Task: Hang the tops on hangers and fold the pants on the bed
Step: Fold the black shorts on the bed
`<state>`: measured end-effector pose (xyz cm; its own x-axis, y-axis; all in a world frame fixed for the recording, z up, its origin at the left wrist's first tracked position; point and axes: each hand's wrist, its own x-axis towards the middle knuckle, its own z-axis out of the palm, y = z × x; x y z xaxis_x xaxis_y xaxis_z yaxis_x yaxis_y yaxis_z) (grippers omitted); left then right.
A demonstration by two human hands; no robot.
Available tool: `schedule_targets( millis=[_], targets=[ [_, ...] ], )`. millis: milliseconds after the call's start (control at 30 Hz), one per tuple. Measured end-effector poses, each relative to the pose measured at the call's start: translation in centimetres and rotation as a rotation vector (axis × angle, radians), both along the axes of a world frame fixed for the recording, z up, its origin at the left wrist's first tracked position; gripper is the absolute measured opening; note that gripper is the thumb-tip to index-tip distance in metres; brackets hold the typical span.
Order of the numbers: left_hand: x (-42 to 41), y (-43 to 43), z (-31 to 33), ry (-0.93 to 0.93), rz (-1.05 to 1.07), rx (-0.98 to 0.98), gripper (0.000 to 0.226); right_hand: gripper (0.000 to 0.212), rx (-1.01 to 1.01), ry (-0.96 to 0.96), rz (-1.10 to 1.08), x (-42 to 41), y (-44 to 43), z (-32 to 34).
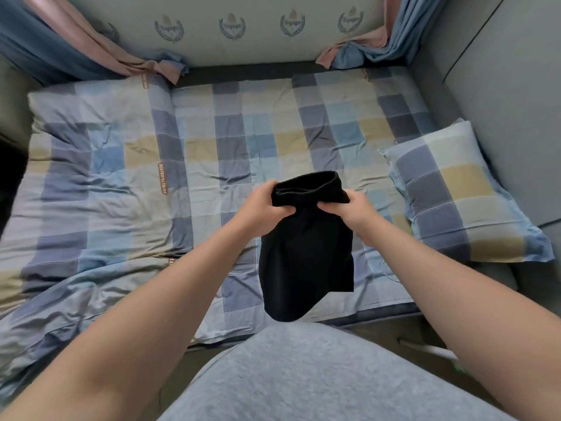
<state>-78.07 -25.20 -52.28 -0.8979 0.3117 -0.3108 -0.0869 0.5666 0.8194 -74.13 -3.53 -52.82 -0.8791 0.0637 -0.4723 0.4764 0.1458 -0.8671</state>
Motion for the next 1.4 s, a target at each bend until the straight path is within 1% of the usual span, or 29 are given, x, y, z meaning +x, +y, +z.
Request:
schedule_targets(
  millis=[67,167,267,333,433,500,567,633,700,867,1000,1133,1233,1300,1400],
  targets=[
    [-1.2,0.5,1.1,0.078,0.013,-0.016,0.025,0.013,0.067,0.071,-0.001,-1.6,0.4,1.2],
    [-2.6,1.4,2.9,0.189,0.02,-0.029,0.026,0.025,0.148,0.169,0.035,-3.7,1.3,3.2],
    [-3.1,2.4,4.3,0.293,0.015,-0.033,0.026,0.03,0.227,0.201,0.066,-5.2,2.5,4.6],
    [-2.8,2.9,4.4,0.323,0.005,-0.035,0.027,0.027,0.279,0.211,0.103,-5.7,3.3,4.6],
    [-2.0,3.5,2.5,0.317,-0.008,-0.085,0.03,0.023,0.337,0.194,0.156,-5.5,4.0,2.5],
    [-1.1,3.8,-0.2,0.311,-0.018,-0.15,0.032,0.028,0.458,0.172,0.205,-4.7,4.1,-0.5],
    [0.3,4.0,-4.1,0.284,-0.055,-0.223,0.031,0.033,0.611,0.154,0.267,-2.9,4.1,-4.7],
    [2.0,4.3,-9.0,0.205,-0.1,-0.285,0.032,0.035,0.726,0.144,0.343,-0.7,4.1,-9.8],
    [4.3,4.5,-14.7,0.093,-0.139,-0.344,0.032,0.032,0.789,0.097,0.429,2.2,4.1,-15.6],
    [11.8,4.9,-28.7,-0.156,-0.23,-0.484,0.032,0.032,0.842,-0.094,0.654,10.4,3.6,-29.9],
    [18.6,4.8,-36.6,-0.333,-0.324,-0.518,0.032,0.035,0.823,-0.235,0.786,17.2,3.4,-37.7],
    [23.9,4.9,-40.6,-0.493,-0.393,-0.547,0.026,0.041,0.778,-0.374,0.849,23.2,3.3,-41.1],
    [26.5,4.8,-41.1,-0.687,-0.411,-0.53,0.02,0.032,0.698,-0.501,0.9,26.3,3.0,-41.4],
    [27.1,4.7,-40.8,-0.773,-0.453,-0.54,0.017,0.025,0.636,-0.586,0.919,27.1,2.8,-41.0],
    [25.9,4.7,-40.1,-0.827,-0.451,-0.528,0.018,0.028,0.51,-0.683,0.845,26.3,2.9,-40.3]
  ],
)
